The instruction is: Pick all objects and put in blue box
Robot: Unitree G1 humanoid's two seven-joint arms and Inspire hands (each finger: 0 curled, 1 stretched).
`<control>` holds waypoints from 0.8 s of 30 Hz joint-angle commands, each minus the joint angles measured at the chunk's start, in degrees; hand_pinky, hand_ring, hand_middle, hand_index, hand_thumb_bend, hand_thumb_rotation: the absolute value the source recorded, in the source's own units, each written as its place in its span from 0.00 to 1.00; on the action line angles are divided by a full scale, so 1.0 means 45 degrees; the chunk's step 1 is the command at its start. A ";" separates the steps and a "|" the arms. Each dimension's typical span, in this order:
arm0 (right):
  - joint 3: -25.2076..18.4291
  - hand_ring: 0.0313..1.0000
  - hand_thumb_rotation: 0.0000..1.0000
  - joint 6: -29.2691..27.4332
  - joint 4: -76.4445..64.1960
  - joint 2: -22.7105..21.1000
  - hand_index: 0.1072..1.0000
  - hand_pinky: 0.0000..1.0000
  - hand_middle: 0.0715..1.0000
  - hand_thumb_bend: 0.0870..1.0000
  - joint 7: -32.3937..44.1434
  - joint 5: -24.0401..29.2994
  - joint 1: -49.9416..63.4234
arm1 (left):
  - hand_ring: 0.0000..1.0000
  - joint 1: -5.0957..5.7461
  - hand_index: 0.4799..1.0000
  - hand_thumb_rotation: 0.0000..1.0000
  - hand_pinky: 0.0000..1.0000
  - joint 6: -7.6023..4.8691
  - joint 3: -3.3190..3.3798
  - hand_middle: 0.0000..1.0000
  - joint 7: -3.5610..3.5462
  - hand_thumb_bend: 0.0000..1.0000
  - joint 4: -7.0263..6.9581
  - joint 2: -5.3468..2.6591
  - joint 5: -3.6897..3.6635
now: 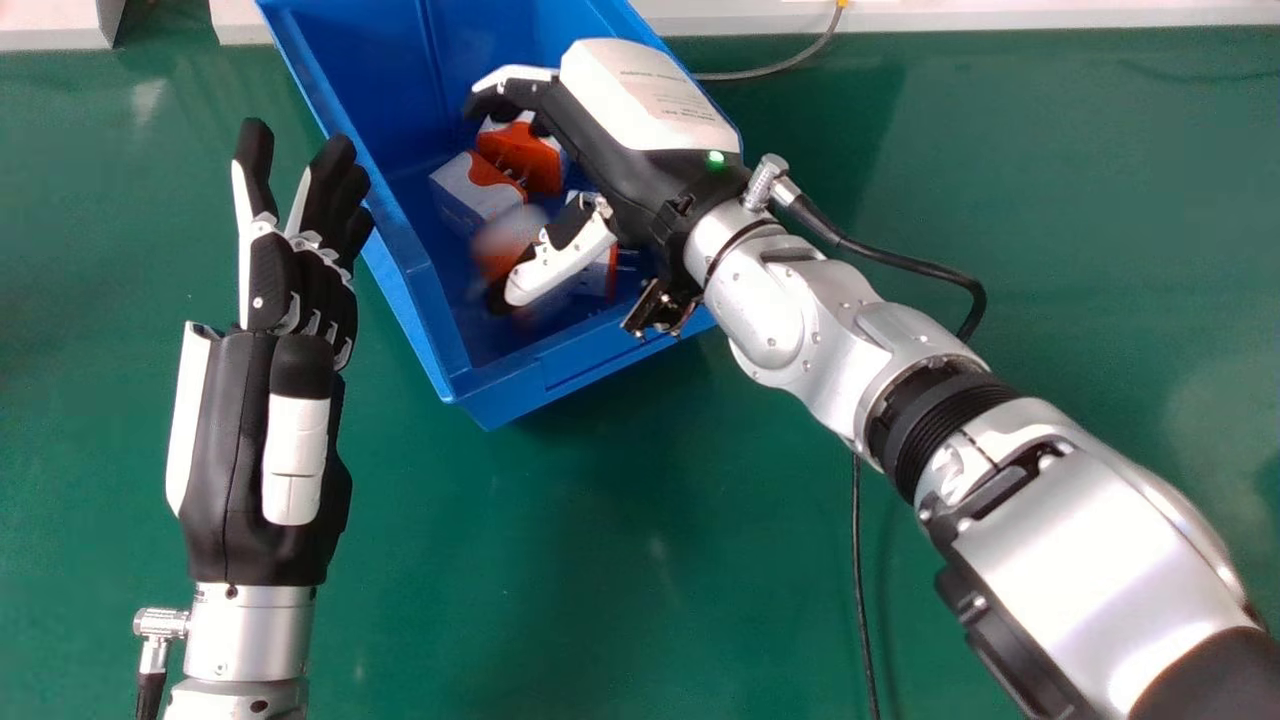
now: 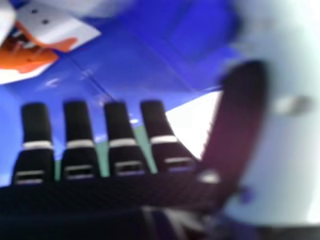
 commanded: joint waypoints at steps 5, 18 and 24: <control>0.0274 0.87 0.75 -0.0472 -0.0216 -0.0128 0.85 0.76 0.90 0.92 -0.0439 -0.0209 -0.0680 | 0.97 -0.0157 0.91 0.92 0.98 -0.0268 -0.0067 0.97 -0.0064 0.87 -0.0079 -0.0002 0.0051; -0.0986 0.86 0.84 -0.4821 -0.1227 -0.1373 0.85 0.75 0.89 0.90 -0.1055 0.1333 0.1196 | 0.97 0.0024 0.91 0.92 0.98 -0.0224 -0.0067 0.97 -0.0013 0.87 -0.0326 -0.0023 -0.0033; -0.2408 0.79 0.83 -0.8481 -0.3176 -0.2773 0.80 0.70 0.83 0.86 0.0238 0.3569 0.4200 | 0.97 0.0274 0.91 0.92 0.99 -0.0059 -0.0027 0.97 0.0205 0.87 -0.0595 -0.0053 0.0072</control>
